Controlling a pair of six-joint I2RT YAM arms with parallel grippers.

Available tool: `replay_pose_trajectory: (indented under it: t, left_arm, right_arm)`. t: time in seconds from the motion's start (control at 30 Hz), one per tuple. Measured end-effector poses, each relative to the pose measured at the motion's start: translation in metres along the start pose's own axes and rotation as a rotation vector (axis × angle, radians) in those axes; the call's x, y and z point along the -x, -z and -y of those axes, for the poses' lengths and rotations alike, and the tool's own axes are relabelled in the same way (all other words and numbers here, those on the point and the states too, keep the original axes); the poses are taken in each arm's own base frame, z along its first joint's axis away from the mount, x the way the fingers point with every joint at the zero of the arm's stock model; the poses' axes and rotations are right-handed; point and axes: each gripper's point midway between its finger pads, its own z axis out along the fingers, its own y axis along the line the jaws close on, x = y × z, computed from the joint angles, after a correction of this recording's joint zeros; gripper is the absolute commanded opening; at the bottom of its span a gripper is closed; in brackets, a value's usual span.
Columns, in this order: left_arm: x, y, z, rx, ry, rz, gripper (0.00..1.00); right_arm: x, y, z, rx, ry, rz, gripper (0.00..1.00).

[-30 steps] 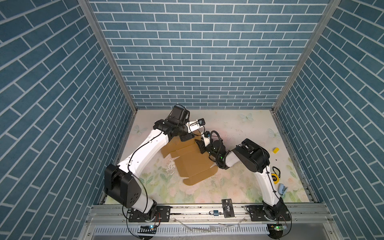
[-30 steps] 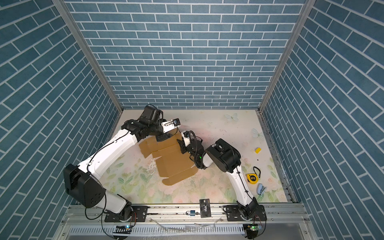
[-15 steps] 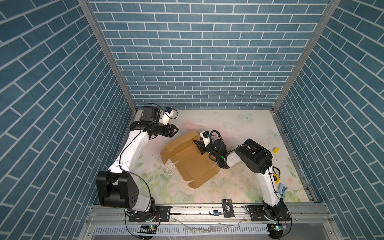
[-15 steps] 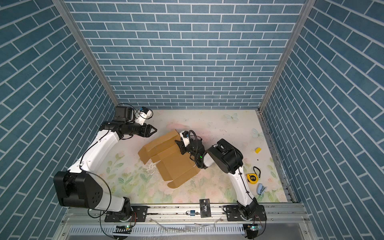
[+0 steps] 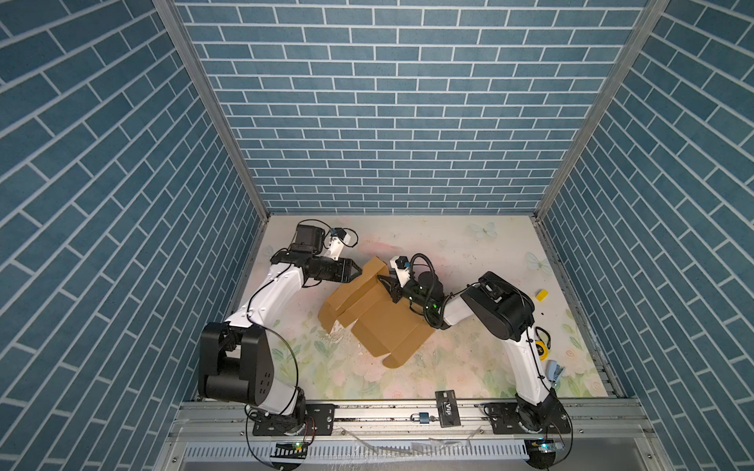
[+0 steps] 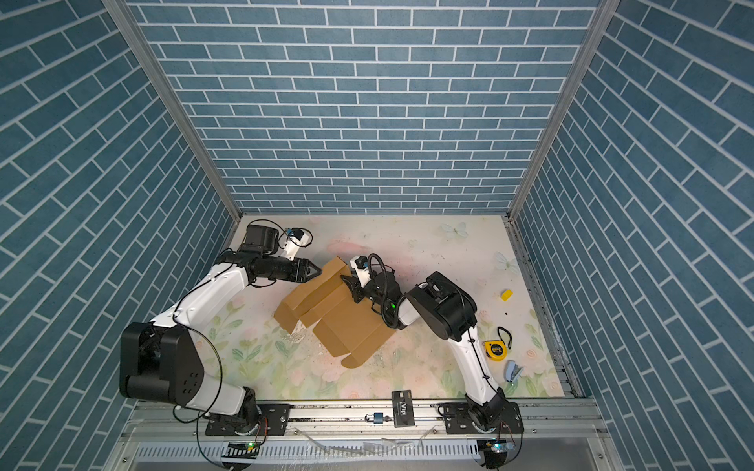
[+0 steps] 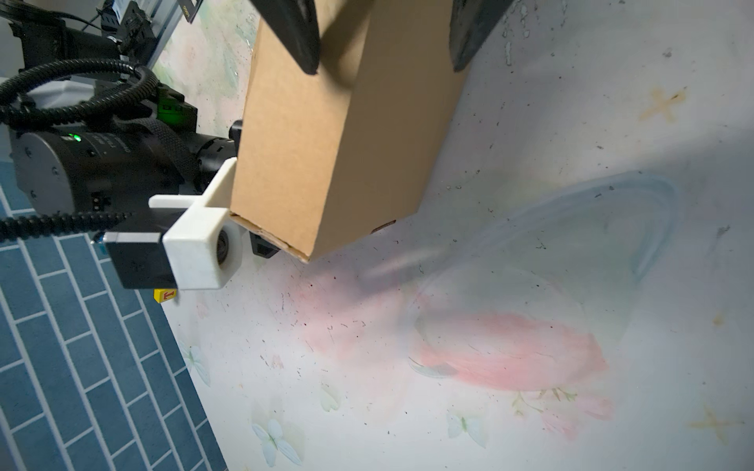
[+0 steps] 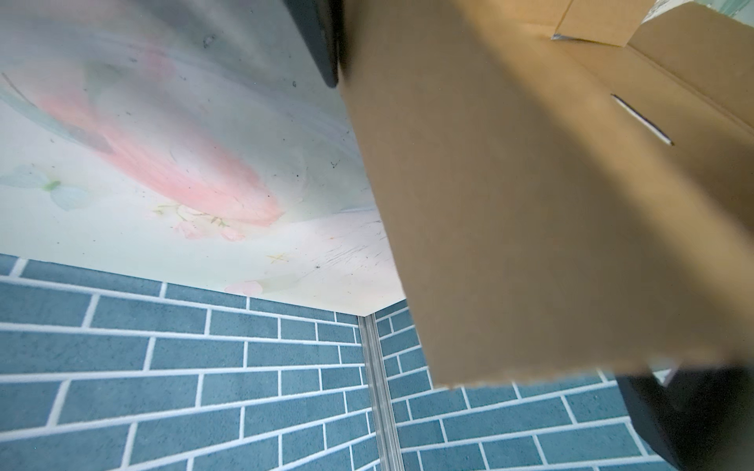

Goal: Fold the paper box

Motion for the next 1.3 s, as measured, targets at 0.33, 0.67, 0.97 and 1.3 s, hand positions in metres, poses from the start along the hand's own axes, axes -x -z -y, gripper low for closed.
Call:
replay_pose_trajectory:
  t: [0.33,0.67,0.97,1.3]
  left_arm:
    - [-0.001,-0.019,0.014,-0.059,0.049,-0.027,0.47]
    - [0.004,-0.023,0.011,-0.058,0.088,-0.012,0.47]
    - [0.009,-0.026,0.011,-0.071,0.152,0.011,0.46]
    - [0.012,-0.030,0.013,-0.104,0.234,0.019,0.46]
  right_arm:
    - [-0.004,-0.001,0.002,-0.006,-0.026,-0.003,0.26]
    - [0.000,-0.015,0.006,0.000,-0.046,0.031,0.18]
    - [0.000,-0.021,0.008,0.000,-0.054,0.043,0.00]
    - [0.000,-0.021,0.009,-0.004,-0.063,0.045,0.18]
